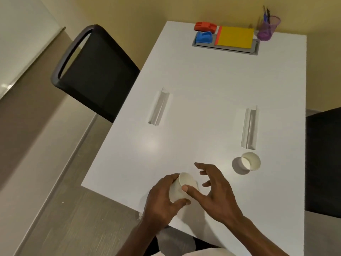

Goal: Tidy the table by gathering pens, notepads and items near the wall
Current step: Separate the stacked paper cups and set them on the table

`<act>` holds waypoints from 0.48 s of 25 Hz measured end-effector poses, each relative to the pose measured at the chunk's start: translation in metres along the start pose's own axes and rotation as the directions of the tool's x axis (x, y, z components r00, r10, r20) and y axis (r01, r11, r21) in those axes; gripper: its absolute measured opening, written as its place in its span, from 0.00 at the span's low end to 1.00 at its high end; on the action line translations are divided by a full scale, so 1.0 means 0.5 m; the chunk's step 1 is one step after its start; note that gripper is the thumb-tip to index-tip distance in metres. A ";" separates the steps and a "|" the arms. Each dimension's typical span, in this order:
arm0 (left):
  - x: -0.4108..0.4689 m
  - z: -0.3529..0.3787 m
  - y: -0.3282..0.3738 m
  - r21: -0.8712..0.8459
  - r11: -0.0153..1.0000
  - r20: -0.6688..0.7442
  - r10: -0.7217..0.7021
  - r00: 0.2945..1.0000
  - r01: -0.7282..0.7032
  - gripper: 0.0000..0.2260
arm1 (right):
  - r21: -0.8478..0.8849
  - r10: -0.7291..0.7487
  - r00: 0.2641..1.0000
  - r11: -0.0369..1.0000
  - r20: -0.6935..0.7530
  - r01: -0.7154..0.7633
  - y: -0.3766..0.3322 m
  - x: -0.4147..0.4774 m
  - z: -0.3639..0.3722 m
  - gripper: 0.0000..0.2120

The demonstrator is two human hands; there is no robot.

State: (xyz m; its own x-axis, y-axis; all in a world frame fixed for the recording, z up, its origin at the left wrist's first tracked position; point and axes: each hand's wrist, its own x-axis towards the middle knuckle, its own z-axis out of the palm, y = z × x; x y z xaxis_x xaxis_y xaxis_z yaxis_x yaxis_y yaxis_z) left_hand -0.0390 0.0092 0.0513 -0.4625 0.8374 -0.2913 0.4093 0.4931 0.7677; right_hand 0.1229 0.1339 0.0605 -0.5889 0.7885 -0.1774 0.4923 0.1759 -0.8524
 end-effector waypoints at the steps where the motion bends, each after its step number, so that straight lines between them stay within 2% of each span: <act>1: -0.004 -0.010 -0.006 -0.005 1.000 -0.008 -0.009 1.000 0.008 0.32 | -0.001 -0.022 0.999 1.000 0.047 0.022 -0.006 0.003 0.016 0.38; 6: -0.006 -0.075 -0.067 0.014 1.000 -0.015 -0.002 1.000 0.002 0.30 | 0.011 -0.058 0.989 0.998 0.140 0.057 -0.035 0.007 0.121 0.36; 10: -0.001 -0.160 -0.147 0.120 0.988 0.061 0.093 0.994 -0.099 0.30 | 0.020 -0.060 0.992 0.998 0.108 0.058 -0.089 0.011 0.218 0.34; 12: 0.006 -0.203 -0.183 0.112 0.988 0.078 0.101 0.992 -0.110 0.31 | 0.027 -0.055 0.994 0.998 0.095 0.053 -0.121 0.020 0.262 0.33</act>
State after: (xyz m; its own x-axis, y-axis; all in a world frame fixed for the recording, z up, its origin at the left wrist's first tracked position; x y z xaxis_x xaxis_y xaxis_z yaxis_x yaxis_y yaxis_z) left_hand -0.1576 -0.0574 0.0381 -0.3560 0.8989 -0.2555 0.5432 0.4215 0.7261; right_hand 0.0031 0.0540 0.0457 -0.6731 0.7182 -0.1761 0.4434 0.2013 -0.8734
